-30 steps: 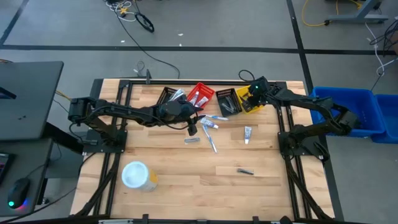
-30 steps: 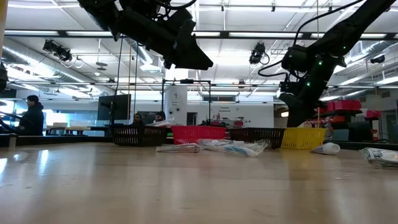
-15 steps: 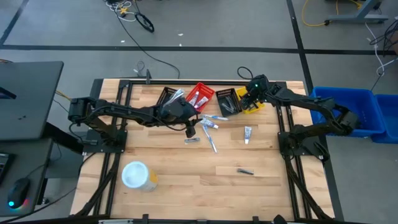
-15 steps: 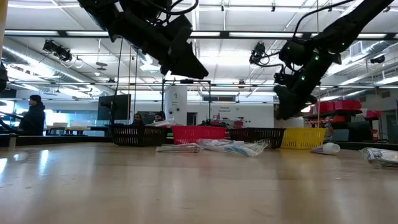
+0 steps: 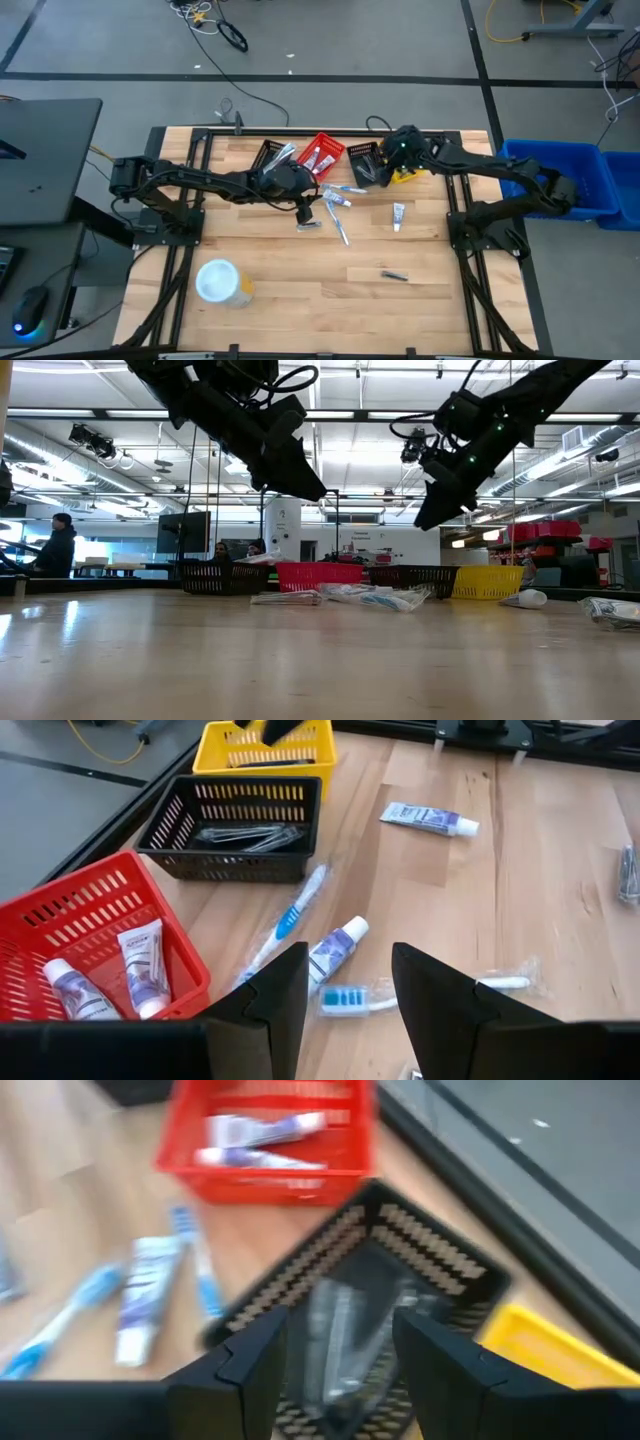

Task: Pick & Place Travel size toiletries
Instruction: Put the bottom blue toothbrush into the left black bin

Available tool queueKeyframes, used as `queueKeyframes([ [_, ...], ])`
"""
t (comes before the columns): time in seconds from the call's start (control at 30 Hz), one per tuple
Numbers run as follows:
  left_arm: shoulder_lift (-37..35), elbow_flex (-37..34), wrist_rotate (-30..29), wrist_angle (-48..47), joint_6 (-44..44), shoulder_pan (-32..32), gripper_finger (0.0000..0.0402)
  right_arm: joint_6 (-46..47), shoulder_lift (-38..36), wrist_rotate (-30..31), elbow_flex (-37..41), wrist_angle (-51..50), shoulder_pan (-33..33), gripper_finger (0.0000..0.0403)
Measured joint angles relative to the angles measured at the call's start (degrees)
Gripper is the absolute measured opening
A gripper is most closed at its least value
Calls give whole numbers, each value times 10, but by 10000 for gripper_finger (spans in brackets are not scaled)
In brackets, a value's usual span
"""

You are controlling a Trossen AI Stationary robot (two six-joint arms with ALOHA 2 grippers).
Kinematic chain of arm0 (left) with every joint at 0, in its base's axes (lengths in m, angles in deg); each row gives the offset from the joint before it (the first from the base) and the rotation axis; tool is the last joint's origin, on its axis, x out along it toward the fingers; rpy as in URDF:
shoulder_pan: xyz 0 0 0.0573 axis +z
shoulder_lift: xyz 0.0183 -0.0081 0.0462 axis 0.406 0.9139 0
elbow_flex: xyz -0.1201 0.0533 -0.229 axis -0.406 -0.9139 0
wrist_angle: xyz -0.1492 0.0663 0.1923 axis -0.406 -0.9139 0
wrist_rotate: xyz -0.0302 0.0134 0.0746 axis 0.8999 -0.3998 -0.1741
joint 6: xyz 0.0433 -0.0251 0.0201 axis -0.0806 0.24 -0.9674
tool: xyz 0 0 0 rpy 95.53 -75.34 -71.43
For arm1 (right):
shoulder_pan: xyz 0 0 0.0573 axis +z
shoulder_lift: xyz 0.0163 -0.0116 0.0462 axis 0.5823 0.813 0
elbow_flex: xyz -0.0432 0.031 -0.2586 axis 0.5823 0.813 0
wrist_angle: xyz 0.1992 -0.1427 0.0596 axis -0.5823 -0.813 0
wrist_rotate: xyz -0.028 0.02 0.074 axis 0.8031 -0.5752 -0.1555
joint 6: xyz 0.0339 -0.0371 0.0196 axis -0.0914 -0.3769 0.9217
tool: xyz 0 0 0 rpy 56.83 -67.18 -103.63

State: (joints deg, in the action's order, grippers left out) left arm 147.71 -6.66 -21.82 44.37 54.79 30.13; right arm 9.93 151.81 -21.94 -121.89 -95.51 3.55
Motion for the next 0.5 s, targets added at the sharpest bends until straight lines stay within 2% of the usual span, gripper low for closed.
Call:
queueKeyframes([
  [0.23,0,0,16,0,-11,0,153,10,0,-24,0,-7,86,209],
  [0.37,0,0,62,0,-58,-2,154,42,0,-24,0,-7,131,219],
  [0.5,5,0,67,-4,-110,-12,159,79,0,-24,0,-8,169,222],
])
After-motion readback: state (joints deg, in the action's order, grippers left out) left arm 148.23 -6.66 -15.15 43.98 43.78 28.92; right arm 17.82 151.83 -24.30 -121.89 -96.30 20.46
